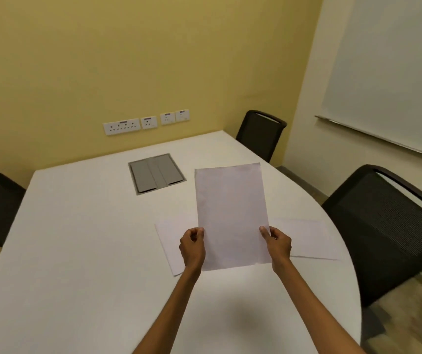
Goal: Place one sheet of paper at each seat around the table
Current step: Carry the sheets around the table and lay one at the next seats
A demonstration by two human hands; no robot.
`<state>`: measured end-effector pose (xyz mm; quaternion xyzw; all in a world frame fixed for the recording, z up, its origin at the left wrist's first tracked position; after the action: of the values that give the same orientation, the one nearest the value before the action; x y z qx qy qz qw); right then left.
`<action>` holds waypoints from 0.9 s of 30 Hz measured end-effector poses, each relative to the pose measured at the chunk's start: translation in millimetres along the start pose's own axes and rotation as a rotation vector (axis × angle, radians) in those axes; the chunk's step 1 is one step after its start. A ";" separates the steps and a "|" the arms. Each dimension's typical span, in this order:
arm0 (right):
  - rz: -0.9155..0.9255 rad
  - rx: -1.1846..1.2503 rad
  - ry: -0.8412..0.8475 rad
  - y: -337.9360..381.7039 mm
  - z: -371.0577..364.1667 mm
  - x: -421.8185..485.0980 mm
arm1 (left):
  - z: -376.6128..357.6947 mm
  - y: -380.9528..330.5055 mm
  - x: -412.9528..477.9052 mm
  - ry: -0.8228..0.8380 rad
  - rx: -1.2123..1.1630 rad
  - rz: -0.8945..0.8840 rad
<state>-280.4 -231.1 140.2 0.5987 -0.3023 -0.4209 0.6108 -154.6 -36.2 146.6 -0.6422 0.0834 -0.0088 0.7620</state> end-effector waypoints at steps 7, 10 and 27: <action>0.087 0.012 -0.106 14.4 84.6 -58.2 | -23.8 -18.8 -59.3 0.153 -0.005 -0.087; 0.092 0.020 -0.176 15.7 121.5 -75.5 | -42.7 -28.4 -88.5 0.214 -0.027 -0.112; 0.062 0.122 -0.361 -3.3 359.3 -90.0 | -217.9 -47.8 -245.5 0.512 0.018 -0.220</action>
<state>-636.3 -323.4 185.2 0.5397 -0.4504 -0.4833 0.5218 -422.3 -227.9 186.7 -0.6174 0.2029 -0.2542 0.7162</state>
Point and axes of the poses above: each hand's wrist, its own x-axis towards the middle knuckle, its own z-axis out of the back of the hand, y = z × x, the point moved 2 cm from there along x, towards the middle knuckle, and after that the axes turned 2 degrees about z, right-handed, at the moved point
